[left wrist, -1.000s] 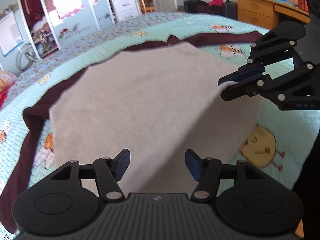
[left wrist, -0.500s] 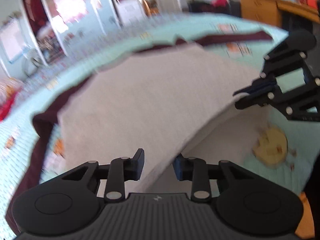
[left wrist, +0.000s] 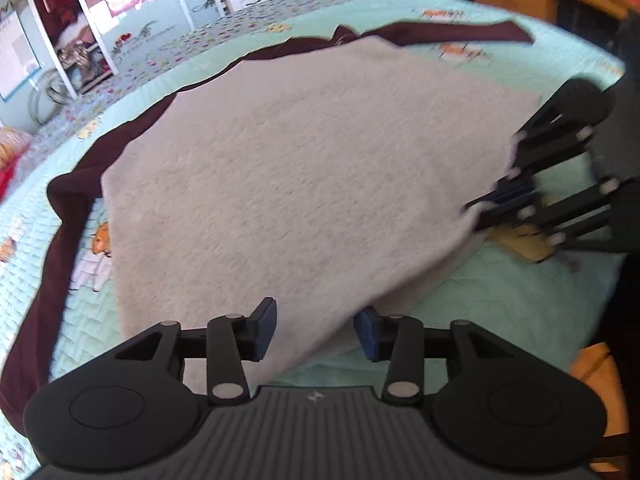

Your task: Fold clothes

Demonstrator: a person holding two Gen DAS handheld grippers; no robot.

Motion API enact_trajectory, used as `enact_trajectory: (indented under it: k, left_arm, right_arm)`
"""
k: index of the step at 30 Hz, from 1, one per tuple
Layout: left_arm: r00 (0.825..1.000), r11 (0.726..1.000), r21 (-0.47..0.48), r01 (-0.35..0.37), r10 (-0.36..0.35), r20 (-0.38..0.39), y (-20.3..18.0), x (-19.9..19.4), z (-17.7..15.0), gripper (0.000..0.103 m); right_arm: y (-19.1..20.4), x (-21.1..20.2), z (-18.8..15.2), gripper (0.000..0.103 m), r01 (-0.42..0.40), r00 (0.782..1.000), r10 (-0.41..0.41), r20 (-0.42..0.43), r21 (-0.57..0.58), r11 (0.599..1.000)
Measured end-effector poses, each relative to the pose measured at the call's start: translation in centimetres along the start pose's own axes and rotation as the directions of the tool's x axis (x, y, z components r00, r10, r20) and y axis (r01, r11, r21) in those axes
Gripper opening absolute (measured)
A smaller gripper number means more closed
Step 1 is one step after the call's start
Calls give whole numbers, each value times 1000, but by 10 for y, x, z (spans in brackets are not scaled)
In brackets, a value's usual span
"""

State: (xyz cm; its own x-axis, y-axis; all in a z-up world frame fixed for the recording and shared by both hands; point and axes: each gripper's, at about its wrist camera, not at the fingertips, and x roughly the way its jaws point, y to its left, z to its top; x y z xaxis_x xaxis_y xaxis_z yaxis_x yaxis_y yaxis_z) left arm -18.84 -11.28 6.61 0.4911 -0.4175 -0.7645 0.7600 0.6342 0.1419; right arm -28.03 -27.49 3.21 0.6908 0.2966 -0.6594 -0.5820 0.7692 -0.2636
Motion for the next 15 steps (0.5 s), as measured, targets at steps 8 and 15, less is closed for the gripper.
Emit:
enact_trajectory:
  k: [8,15]
  left_arm:
    - [985,975,-169,145,-127,113,-14,3,20,52]
    - [994,995,-93,26,-16,112,-37,18,17,51]
  right_arm:
    - [8,-3,1,8,25,1000,-25,-5,-48,999]
    - [5,4,7,8,57,998,-57,-30,-21,998]
